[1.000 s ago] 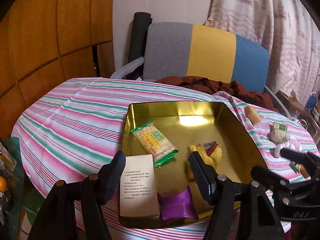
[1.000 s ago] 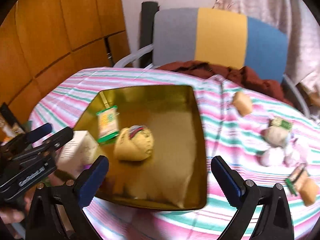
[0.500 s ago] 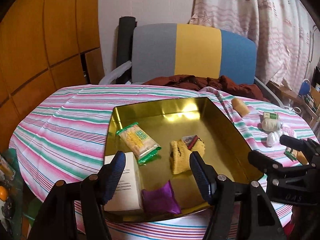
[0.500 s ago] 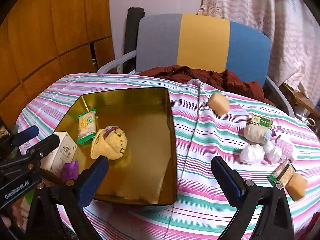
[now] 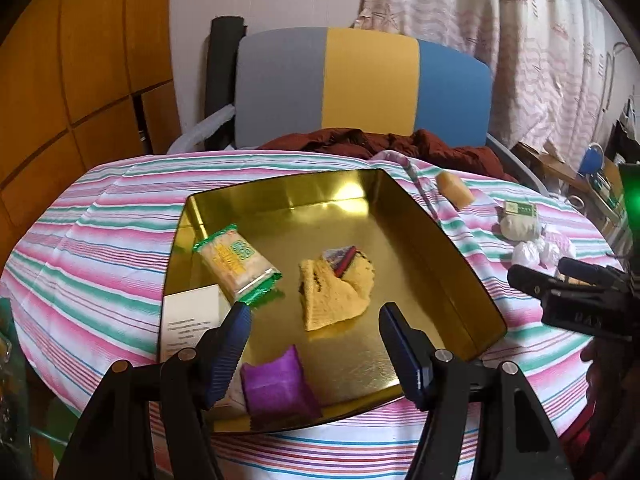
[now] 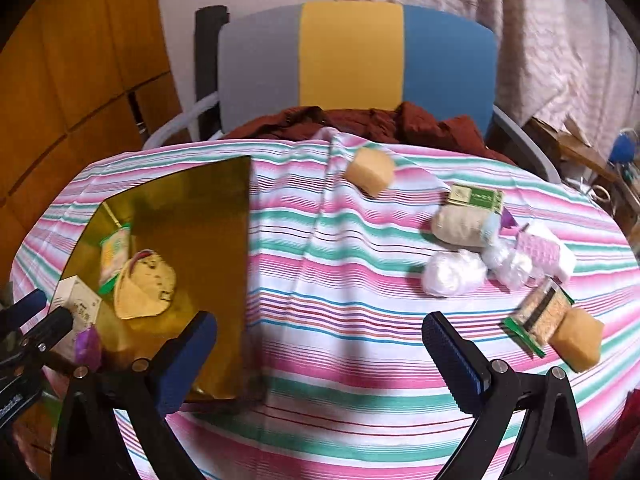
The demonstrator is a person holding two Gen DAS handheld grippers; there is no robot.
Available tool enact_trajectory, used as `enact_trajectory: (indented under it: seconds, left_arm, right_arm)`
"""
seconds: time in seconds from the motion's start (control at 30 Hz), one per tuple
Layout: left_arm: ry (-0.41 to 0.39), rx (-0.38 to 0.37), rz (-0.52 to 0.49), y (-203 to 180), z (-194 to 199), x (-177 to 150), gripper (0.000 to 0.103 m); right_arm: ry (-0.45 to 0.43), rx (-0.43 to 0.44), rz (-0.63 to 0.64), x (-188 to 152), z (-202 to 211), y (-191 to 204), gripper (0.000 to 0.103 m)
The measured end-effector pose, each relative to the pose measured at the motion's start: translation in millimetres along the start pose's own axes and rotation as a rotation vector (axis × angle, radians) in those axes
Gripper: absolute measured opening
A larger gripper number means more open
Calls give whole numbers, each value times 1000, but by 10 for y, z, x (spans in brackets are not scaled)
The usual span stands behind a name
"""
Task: Organize objects
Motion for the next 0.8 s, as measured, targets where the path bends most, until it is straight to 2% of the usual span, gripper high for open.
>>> enact_trajectory:
  seconds: [0.27,0.47,0.63,0.73,0.8]
  left_arm:
    - [14,-22,1,-51,-58,35,67]
    - [22,-47,-28,-163,-84,79,67]
    - [29,-78,-82,-404,-129,161,67]
    - [34,-98,-110,-589,-182,207,67]
    - [36,-119,-120,-725,-222,235,67]
  right_arm:
    - [43,-72,-75,168,-118,-739,103]
    - [31,-182,-183,358,-233,-1671,103]
    - [58,-237,-422,262,-459,-2544,103]
    - [119,-208,-627,73,-571,-2901,103]
    - [121,-177,-722,20,-571,-3039,103]
Point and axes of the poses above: each gripper's, at about its wrist camera, not at the fingertips, and z roughly against the way its jaws point, y to its left, x to its top, the point moved 10 cm from there along -z, roughly the way its jaws point, and after that the axes turned 10 degrees about -x, right-handed, at the moved point
